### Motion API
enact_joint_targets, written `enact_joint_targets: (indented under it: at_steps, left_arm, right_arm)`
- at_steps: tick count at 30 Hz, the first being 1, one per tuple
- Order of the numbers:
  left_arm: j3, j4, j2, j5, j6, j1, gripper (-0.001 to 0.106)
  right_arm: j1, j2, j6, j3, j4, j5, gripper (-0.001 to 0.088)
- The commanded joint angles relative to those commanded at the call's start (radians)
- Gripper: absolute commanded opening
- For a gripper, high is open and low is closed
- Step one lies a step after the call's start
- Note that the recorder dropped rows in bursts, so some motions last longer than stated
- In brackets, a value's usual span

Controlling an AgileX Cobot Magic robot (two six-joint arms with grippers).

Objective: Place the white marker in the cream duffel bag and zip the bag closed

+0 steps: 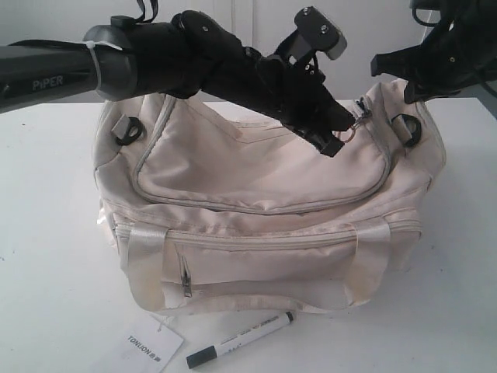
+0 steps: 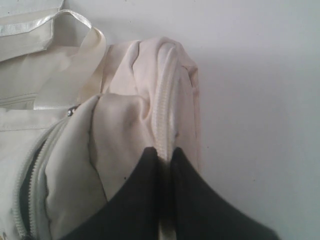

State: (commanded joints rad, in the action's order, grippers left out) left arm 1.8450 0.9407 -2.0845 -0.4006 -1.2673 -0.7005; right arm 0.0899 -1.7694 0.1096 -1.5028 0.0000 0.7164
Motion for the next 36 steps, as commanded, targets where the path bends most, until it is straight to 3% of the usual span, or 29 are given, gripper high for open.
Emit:
enact_joint_targets:
  at_steps: [4, 7, 14, 29, 36]
  left_arm:
    - [0.000, 0.000, 0.000, 0.019, -0.101, 0.000, 0.038]
    - [0.000, -0.009, 0.000, 0.033, -0.101, 0.000, 0.047]
    - [0.000, -0.029, -0.046, 0.031, -0.199, 0.000, 0.047]
    - [0.000, -0.029, -0.077, 0.060, -0.199, 0.000, 0.047]
    - [0.000, -0.022, -0.083, 0.013, -0.199, 0.000, 0.046]
  right_arm:
    - [0.000, 0.000, 0.000, 0.000, 0.000, 0.000, 0.0000]
    - [0.000, 0.000, 0.000, 0.000, 0.000, 0.000, 0.0000]
    - [0.000, 0.000, 0.000, 0.000, 0.000, 0.000, 0.0000]
    - [0.000, 0.000, 0.000, 0.000, 0.000, -0.004, 0.0000]
    - [0.000, 0.000, 0.000, 0.000, 0.000, -0.004, 0.0000]
